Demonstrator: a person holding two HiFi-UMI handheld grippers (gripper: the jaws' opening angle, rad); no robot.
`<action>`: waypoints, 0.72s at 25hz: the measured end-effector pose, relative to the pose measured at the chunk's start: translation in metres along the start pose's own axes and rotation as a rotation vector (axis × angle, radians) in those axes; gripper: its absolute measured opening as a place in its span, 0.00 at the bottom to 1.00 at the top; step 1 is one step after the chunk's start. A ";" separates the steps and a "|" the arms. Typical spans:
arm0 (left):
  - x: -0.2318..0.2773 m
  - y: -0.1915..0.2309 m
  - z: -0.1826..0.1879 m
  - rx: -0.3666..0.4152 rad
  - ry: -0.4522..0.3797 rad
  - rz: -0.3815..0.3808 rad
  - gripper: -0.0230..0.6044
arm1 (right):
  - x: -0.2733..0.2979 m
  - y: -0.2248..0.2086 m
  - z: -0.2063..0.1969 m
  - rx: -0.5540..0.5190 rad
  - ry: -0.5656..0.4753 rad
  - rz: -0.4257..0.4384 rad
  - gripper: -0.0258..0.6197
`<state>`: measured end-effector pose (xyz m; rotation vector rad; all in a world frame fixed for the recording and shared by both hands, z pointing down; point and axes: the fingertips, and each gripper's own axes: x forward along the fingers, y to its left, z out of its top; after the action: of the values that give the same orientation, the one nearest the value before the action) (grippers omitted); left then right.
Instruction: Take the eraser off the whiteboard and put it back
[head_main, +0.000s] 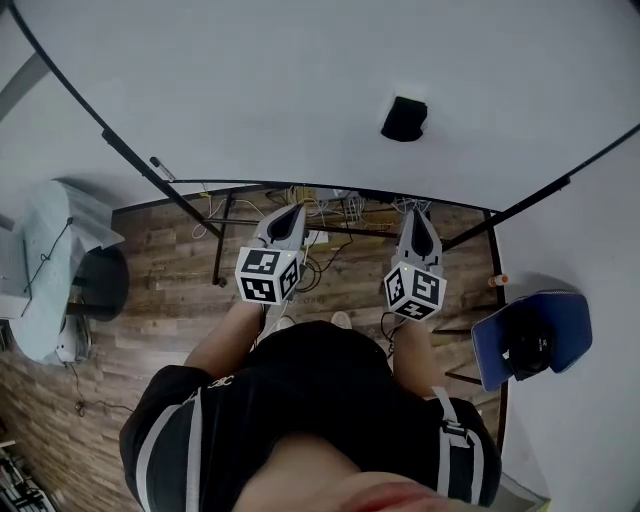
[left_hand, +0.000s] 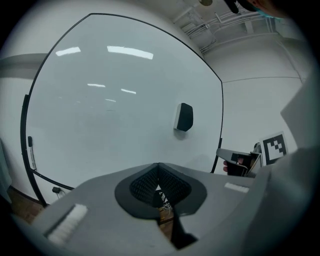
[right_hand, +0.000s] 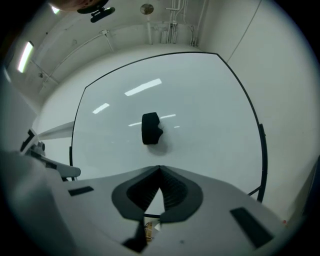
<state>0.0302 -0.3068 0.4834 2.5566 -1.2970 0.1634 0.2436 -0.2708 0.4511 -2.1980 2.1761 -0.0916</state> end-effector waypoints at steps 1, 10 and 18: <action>0.001 -0.002 0.000 0.002 0.000 -0.005 0.05 | -0.001 -0.001 -0.001 0.002 0.003 0.000 0.05; 0.009 -0.014 0.003 0.011 -0.003 -0.037 0.05 | -0.005 -0.007 -0.001 -0.014 0.002 -0.011 0.05; 0.008 -0.009 0.004 0.006 -0.012 -0.023 0.05 | -0.001 -0.002 -0.007 -0.018 0.017 0.003 0.05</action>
<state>0.0423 -0.3088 0.4798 2.5809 -1.2721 0.1482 0.2452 -0.2696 0.4584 -2.2106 2.1978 -0.0915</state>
